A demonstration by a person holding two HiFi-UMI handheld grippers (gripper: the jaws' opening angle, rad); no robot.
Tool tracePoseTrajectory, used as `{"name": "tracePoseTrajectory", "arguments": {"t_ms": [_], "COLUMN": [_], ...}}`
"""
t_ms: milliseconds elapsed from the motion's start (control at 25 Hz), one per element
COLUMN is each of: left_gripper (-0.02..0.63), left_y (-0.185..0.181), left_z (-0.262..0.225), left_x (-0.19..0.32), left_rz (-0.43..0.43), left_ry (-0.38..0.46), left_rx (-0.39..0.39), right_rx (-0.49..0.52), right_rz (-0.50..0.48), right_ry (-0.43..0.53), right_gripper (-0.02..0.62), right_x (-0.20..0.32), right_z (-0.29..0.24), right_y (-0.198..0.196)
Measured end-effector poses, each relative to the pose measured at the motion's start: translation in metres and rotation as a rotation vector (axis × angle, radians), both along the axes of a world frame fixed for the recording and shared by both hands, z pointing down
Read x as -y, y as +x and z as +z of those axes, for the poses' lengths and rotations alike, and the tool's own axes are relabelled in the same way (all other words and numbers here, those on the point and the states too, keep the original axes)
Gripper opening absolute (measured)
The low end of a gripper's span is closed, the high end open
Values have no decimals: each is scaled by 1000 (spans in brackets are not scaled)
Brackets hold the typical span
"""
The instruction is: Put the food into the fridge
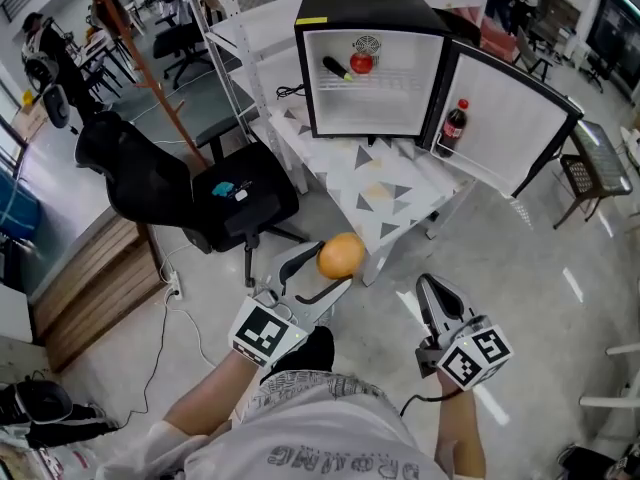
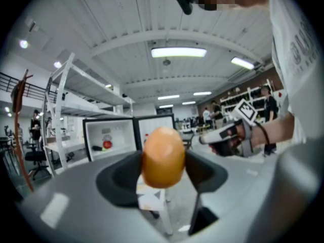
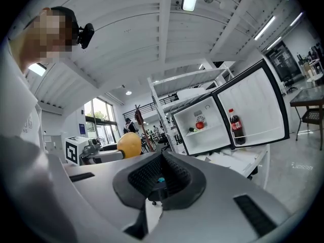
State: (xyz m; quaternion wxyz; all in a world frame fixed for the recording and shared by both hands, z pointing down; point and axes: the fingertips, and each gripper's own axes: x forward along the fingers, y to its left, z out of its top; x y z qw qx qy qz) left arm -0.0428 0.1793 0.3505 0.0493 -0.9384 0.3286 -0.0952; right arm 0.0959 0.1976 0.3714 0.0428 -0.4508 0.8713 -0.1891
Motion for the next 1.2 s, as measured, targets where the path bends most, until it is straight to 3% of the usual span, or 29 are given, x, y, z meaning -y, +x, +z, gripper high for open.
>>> {"name": "tracePoseTrajectory", "arguments": {"t_ms": [640, 1200], "left_gripper": [278, 278], "left_y": [-22, -43], "left_z": [18, 24], "left_x": [150, 275], "left_rz": [-7, 63], "left_ry": [-48, -81], "left_rx": [-7, -11], "right_rx": [-19, -38], "right_rz": [33, 84], "right_ry": [-65, -92], "right_gripper": [2, 2], "right_x": [132, 252], "right_z": [19, 14], "right_y": [-7, -35]}}
